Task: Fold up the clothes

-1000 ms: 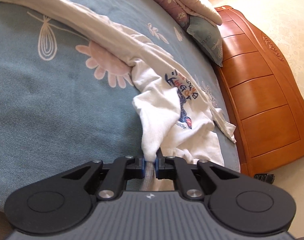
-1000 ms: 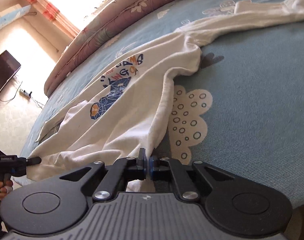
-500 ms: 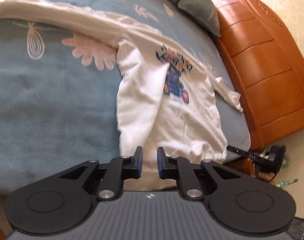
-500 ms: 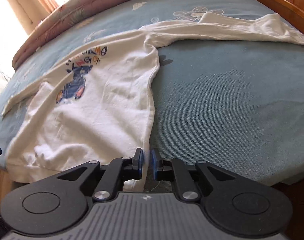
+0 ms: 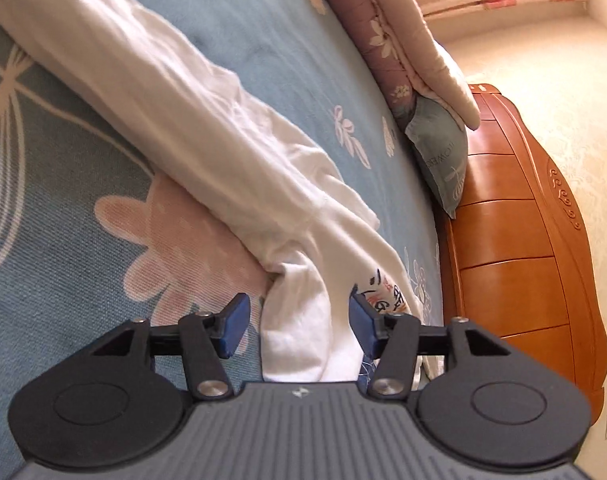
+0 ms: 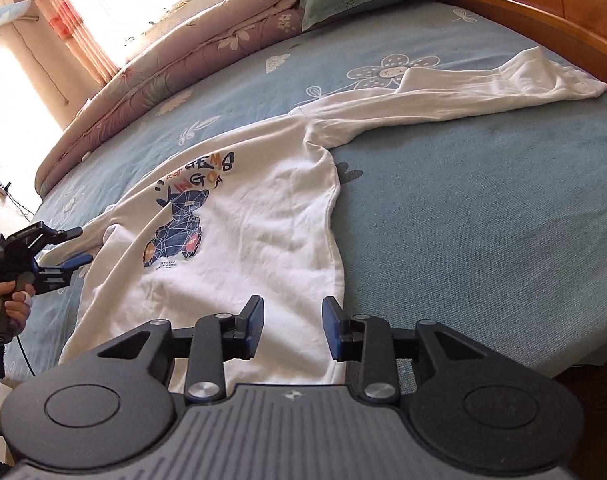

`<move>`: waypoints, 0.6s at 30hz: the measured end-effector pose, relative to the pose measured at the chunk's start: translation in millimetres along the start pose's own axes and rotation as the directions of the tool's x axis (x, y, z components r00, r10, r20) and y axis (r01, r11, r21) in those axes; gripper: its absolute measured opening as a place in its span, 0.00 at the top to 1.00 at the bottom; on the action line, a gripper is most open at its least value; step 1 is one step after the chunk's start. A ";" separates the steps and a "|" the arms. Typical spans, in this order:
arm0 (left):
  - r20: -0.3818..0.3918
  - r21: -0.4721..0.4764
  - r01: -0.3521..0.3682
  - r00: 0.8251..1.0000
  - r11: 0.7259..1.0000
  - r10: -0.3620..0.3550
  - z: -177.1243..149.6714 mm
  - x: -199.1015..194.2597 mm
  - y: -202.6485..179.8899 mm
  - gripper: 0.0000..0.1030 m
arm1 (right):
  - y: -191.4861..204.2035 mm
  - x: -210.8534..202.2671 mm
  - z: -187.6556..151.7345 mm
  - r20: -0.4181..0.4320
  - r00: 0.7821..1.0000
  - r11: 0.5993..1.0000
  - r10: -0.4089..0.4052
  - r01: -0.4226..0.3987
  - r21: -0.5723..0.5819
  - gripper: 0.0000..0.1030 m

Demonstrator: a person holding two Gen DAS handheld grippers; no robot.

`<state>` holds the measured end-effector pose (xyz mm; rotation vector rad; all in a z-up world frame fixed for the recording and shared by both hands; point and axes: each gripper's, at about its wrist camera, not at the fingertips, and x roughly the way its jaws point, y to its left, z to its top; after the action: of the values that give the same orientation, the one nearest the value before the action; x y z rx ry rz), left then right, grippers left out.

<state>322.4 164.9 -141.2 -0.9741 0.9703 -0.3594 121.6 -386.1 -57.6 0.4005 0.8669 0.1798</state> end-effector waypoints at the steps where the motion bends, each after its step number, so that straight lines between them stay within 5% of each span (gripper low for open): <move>1: -0.011 -0.005 -0.004 1.000 1.000 0.004 0.1 8.1 2.7 0.46 | -1.0 2.1 1.9 -0.001 1.000 1.000 -0.006 0.006 0.002 0.64; 4: 0.010 0.030 0.042 0.999 0.999 -0.042 3.6 20.0 -0.3 0.42 | -4.2 10.7 6.2 -0.008 1.000 1.000 -0.019 0.019 0.010 0.63; 10: 0.075 0.106 -0.007 0.997 0.994 -0.001 9.7 23.6 -14.0 0.50 | -5.2 35.0 10.0 -0.023 1.000 0.999 -0.007 0.008 0.035 0.63; 12: 0.102 0.131 -0.032 0.995 0.991 0.019 10.5 21.3 -18.6 0.81 | -3.9 41.5 11.0 -0.024 1.000 0.999 0.000 0.001 0.041 0.63; 13: 0.116 0.143 -0.045 0.993 0.989 0.028 11.0 20.1 -20.9 0.88 | -3.6 43.4 11.6 -0.024 1.000 0.999 0.001 0.000 0.042 0.63; 18: 0.187 0.200 -0.109 0.980 0.974 0.072 13.0 14.4 -32.3 0.98 | -8.4 44.9 16.1 -0.019 1.000 0.999 -0.012 0.012 0.045 0.62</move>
<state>345.8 144.9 -119.5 -0.7532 0.7935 -0.2858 162.5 -384.0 -83.3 0.4359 0.8923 0.1534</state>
